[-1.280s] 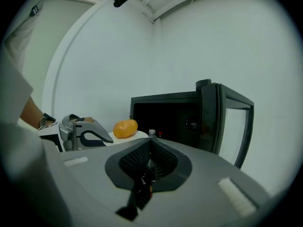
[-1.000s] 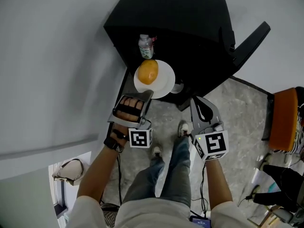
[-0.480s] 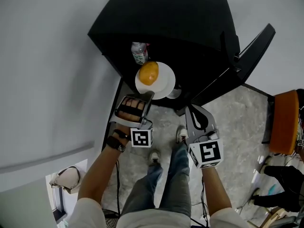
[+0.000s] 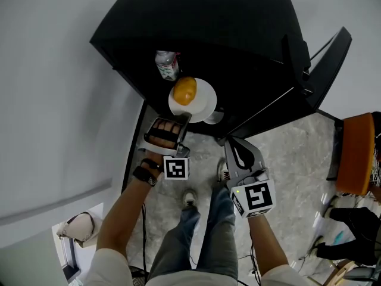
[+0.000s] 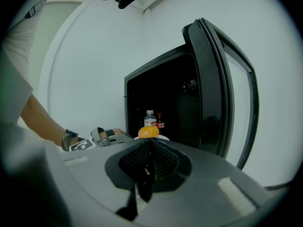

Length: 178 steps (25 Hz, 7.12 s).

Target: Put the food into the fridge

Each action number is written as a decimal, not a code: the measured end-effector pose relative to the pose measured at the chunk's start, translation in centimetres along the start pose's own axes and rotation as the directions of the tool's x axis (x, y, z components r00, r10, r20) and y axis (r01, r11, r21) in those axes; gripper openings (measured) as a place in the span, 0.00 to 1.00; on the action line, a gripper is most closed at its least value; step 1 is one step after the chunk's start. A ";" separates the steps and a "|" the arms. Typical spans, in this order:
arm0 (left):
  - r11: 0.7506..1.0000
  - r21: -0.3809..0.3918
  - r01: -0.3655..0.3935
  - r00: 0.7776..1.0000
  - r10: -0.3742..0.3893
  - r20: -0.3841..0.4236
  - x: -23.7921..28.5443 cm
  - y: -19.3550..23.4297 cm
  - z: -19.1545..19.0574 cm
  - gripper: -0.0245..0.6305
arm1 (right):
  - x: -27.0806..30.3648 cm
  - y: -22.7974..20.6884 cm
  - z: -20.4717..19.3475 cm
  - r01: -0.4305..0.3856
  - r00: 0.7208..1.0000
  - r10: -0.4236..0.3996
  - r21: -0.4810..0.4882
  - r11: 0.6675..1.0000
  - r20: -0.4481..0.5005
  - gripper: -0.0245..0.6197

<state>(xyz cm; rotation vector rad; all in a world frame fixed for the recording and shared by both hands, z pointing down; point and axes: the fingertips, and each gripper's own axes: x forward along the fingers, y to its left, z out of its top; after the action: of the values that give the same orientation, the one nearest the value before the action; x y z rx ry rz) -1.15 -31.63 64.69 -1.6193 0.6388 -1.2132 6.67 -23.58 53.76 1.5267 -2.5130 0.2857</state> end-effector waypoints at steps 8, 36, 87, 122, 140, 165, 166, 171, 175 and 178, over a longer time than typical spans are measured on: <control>1.000 -0.013 0.023 0.999 -0.024 -0.024 2.7 -1.8 -0.4 0.06 | 1.0 -0.8 -0.8 0.011 1.000 -0.011 0.008 1.000 -0.007 0.05; 0.992 -0.061 0.111 0.993 -0.113 -0.038 8.7 -3.5 -0.5 0.07 | 2.4 -1.7 -2.7 0.005 0.999 -0.002 0.120 0.993 -0.032 0.05; 0.904 -0.174 0.390 0.919 -0.394 0.015 8.0 -4.0 -0.3 0.59 | 1.9 -1.7 -1.6 0.019 0.998 -0.013 0.086 0.996 -0.062 0.05; 0.828 -0.518 0.215 0.975 -0.210 0.069 -13.0 12.7 1.3 0.05 | -6.1 4.0 11.4 0.029 1.000 -0.028 -0.051 0.998 0.012 0.05; 0.534 -0.826 0.180 0.977 0.005 0.215 -22.9 21.4 1.5 0.05 | -11.2 6.2 19.0 0.036 0.996 -0.027 -0.119 0.992 0.081 0.05; 0.424 -0.901 0.095 0.946 0.242 0.214 -31.0 31.6 -0.4 0.04 | -13.3 9.8 29.0 0.007 0.984 0.029 -0.198 0.980 0.177 0.05; 0.422 -0.902 0.092 0.946 0.246 0.211 -31.1 31.7 -0.4 0.05 | -13.3 9.9 29.1 0.005 0.984 0.031 -0.202 0.979 0.178 0.05; 0.411 -0.908 0.085 0.946 0.253 0.203 -30.8 32.2 -0.7 0.05 | -13.0 9.8 29.6 -0.004 0.983 0.042 -0.203 0.979 0.181 0.05; 0.404 -0.911 0.081 0.948 0.250 0.195 -30.8 32.1 -0.9 0.04 | -13.1 9.8 29.4 -0.005 0.983 0.042 -0.200 0.980 0.179 0.05; 0.401 -0.912 0.085 0.949 0.245 0.196 -31.0 32.0 -0.9 0.04 | -13.1 9.9 29.4 -0.007 0.983 0.043 -0.200 0.980 0.176 0.05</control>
<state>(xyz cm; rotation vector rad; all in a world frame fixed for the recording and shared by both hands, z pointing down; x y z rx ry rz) -8.91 -18.35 22.87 -2.5883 1.3187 -0.4223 2.06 -15.53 21.41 1.5037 -2.6041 -0.1036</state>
